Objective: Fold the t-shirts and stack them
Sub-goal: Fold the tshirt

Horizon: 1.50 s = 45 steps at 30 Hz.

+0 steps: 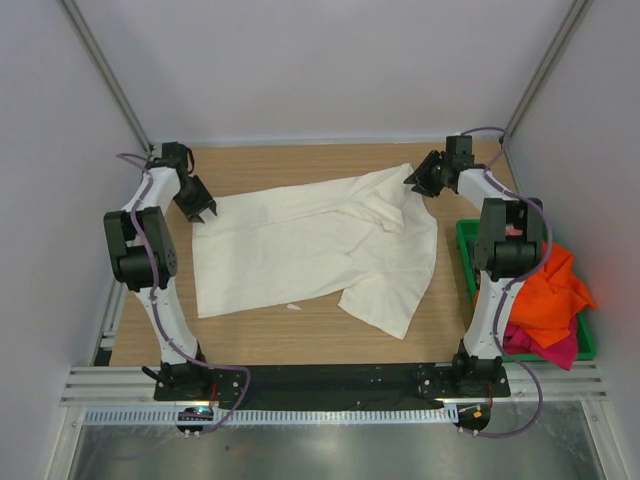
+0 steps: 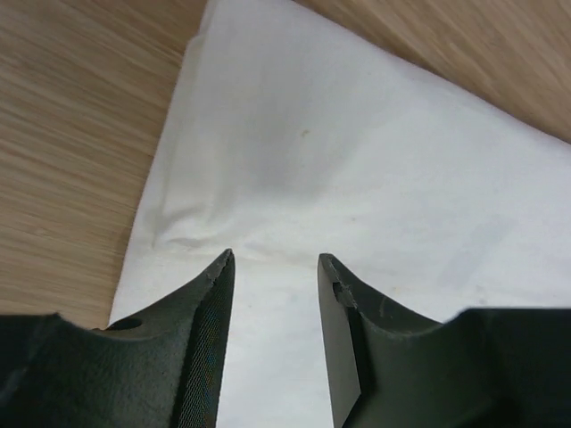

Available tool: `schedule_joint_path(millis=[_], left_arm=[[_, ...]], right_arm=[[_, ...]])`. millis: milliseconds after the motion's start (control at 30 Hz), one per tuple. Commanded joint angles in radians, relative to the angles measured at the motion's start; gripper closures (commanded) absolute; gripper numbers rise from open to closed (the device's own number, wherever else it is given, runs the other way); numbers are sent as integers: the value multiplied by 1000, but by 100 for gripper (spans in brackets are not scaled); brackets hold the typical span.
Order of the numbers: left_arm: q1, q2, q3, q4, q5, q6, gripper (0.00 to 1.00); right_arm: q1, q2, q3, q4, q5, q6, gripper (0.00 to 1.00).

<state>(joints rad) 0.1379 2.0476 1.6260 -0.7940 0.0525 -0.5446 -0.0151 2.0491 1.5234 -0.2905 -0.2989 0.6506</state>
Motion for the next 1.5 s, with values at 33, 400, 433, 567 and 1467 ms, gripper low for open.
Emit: schedule_joint_path(millis=[33, 400, 433, 567, 1467], left_arm=[[-7, -9, 66, 67, 26, -52, 59], [-4, 77, 109, 105, 99, -26, 68], [-4, 79, 107, 105, 102, -26, 68], [-4, 88, 109, 102, 102, -25, 69], [34, 156, 189, 13, 41, -15, 58]], right_arm=[[-3, 52, 90, 154, 33, -78, 58], [-3, 256, 328, 162, 14, -100, 55], [-3, 275, 336, 166, 6, -97, 55], [-3, 312, 376, 163, -5, -92, 55], [-25, 309, 572, -166, 161, -92, 52]])
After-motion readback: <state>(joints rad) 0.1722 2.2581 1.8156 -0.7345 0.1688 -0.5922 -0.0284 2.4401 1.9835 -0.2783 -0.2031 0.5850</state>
